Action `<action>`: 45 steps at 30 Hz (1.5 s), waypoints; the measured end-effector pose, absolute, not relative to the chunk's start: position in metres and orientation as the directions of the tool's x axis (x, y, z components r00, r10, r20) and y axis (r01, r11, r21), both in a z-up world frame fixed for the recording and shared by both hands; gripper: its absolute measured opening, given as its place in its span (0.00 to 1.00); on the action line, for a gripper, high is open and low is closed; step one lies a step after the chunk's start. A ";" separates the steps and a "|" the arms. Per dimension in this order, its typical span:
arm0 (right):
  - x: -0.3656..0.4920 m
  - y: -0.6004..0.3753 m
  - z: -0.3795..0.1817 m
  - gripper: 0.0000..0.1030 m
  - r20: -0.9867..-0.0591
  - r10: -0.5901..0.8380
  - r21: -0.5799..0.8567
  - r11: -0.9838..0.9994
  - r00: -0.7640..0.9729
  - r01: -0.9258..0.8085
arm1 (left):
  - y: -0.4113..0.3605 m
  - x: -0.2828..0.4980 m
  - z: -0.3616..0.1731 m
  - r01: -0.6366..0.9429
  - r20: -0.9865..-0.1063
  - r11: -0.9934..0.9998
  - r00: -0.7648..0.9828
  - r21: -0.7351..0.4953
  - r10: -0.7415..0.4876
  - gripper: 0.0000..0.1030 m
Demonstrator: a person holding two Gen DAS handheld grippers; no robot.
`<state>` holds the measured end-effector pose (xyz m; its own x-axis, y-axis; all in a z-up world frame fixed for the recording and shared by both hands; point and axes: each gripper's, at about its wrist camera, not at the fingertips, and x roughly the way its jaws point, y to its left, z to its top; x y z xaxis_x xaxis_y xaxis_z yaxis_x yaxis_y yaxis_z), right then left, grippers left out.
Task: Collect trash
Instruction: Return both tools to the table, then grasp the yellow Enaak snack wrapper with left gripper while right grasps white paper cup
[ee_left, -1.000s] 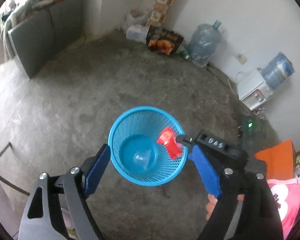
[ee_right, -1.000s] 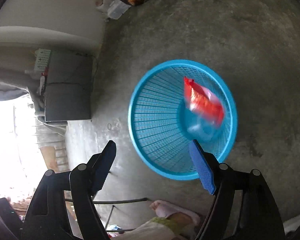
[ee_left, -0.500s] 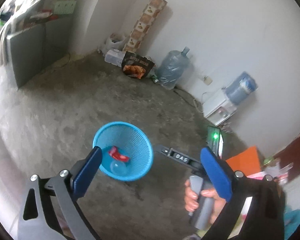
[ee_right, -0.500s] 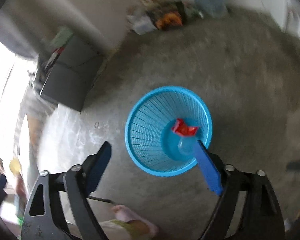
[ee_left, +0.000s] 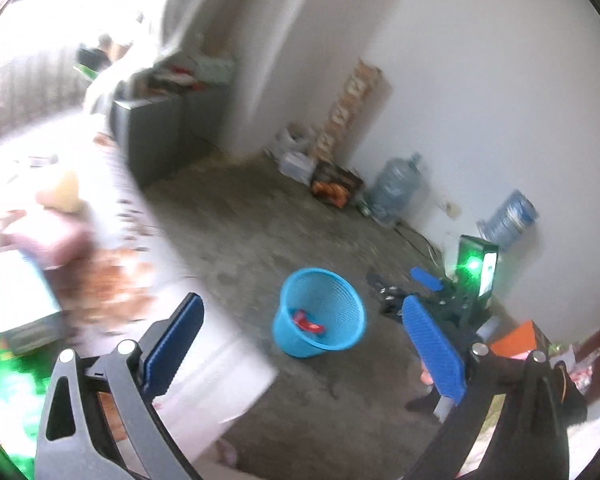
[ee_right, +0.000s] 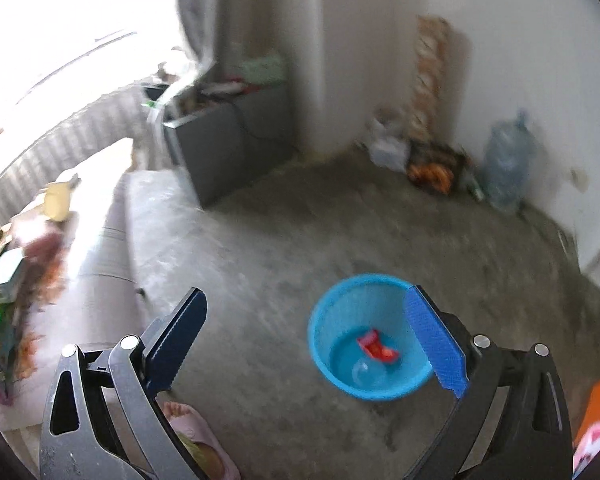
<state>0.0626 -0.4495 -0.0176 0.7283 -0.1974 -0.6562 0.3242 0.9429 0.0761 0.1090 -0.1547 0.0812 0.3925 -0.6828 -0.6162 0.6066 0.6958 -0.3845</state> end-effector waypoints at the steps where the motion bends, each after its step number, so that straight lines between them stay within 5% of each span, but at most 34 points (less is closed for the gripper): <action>1: 0.065 -0.443 -0.014 0.92 -0.640 -0.186 0.076 0.950 0.745 0.302 | -0.136 0.107 0.085 0.597 -0.611 0.708 0.414 -0.378 -0.675 0.95; 13: 0.099 -0.372 0.045 0.92 -0.465 0.043 0.131 0.991 0.884 0.021 | 0.061 0.124 0.118 0.304 -0.578 0.891 0.680 -0.337 -0.451 0.95; 22: 0.181 -0.319 0.054 0.92 -0.512 0.403 0.395 0.895 0.759 -0.209 | 0.172 0.215 0.074 0.000 -0.655 0.798 0.572 -0.602 -0.494 0.94; 27: 0.252 -0.298 0.041 0.84 -0.531 0.560 0.592 0.782 0.636 -0.194 | 0.192 0.273 0.033 -0.122 -0.692 0.740 0.479 -0.661 -0.540 0.90; 33: 0.320 -0.273 0.017 0.69 -0.537 0.689 0.751 0.653 0.488 -0.095 | 0.198 0.317 -0.013 -0.243 -0.737 0.706 0.366 -0.665 -0.568 0.74; 45: 0.368 -0.243 -0.008 0.58 -0.543 0.750 0.806 0.592 0.379 -0.018 | 0.203 0.336 -0.050 -0.327 -0.717 0.638 0.321 -0.697 -0.619 0.61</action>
